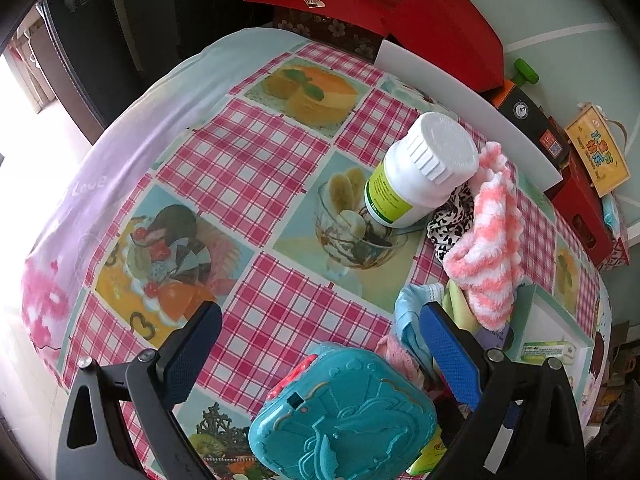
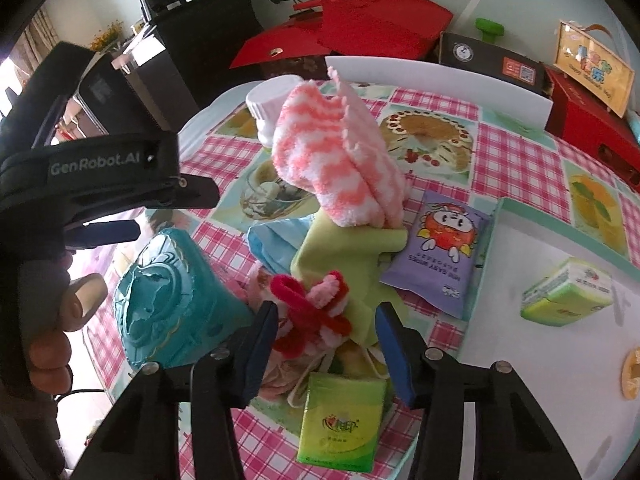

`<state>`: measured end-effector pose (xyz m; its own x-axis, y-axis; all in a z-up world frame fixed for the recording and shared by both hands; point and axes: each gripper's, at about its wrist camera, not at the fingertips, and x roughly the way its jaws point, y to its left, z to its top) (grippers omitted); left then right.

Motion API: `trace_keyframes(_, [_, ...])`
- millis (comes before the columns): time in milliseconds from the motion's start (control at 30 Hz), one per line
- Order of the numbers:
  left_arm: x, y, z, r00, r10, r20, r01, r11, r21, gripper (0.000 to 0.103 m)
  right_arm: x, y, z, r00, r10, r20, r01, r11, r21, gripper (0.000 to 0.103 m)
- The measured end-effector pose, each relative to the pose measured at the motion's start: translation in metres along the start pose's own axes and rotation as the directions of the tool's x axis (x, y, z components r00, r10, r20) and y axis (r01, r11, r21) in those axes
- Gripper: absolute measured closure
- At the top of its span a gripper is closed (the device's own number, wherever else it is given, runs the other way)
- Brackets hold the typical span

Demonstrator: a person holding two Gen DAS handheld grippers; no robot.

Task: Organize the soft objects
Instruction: 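Grasp the red plush toy with the right tool while the left tool moves toward the pink sock, then lift the red plush toy with the right tool while the left tool grasps the pink fuzzy sock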

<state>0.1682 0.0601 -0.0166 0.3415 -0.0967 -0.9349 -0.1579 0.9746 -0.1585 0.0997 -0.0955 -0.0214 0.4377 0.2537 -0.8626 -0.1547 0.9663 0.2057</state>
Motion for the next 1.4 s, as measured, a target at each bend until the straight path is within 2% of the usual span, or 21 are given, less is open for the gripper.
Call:
trace_keyframes(167, [0.001, -0.002, 0.000, 1.000, 0.000, -0.002, 0.000, 1.000, 0.006, 0.004, 0.007, 0.004, 0.000, 1.000, 0.008, -0.009, -0.008, 1.000, -0.008, 0.054])
trace_keyframes(367, [0.001, -0.002, -0.001, 1.000, 0.002, -0.001, -0.002, 1.000, 0.008, 0.004, 0.005, -0.003, 0.001, 1.000, 0.017, 0.005, -0.017, 1.000, 0.016, 0.069])
trace_keyframes(700, [-0.003, -0.003, 0.000, 1.000, -0.004, 0.015, 0.004, 1.000, 0.006, 0.004, -0.008, -0.016, 0.004, 0.999, 0.030, 0.036, -0.032, 0.998, 0.059, 0.070])
trace_keyframes(967, [-0.011, -0.008, 0.002, 0.999, -0.003, 0.053, 0.002, 1.000, 0.009, 0.004, -0.025, -0.032, 0.008, 0.997, 0.000, 0.081, -0.008, 0.995, 0.098, 0.070])
trace_keyframes(1200, [-0.014, -0.020, 0.004, 0.995, -0.080, 0.066, 0.078, 0.997, 0.028, 0.004, -0.042, -0.051, 0.011, 0.993, -0.026, 0.118, 0.009, 0.989, 0.147, 0.070])
trace_keyframes(1400, [-0.014, -0.029, 0.006, 0.983, -0.161, 0.090, 0.159, 0.987, 0.028, 0.004, -0.055, -0.065, 0.011, 0.987, -0.044, 0.154, 0.015, 0.983, 0.181, 0.070])
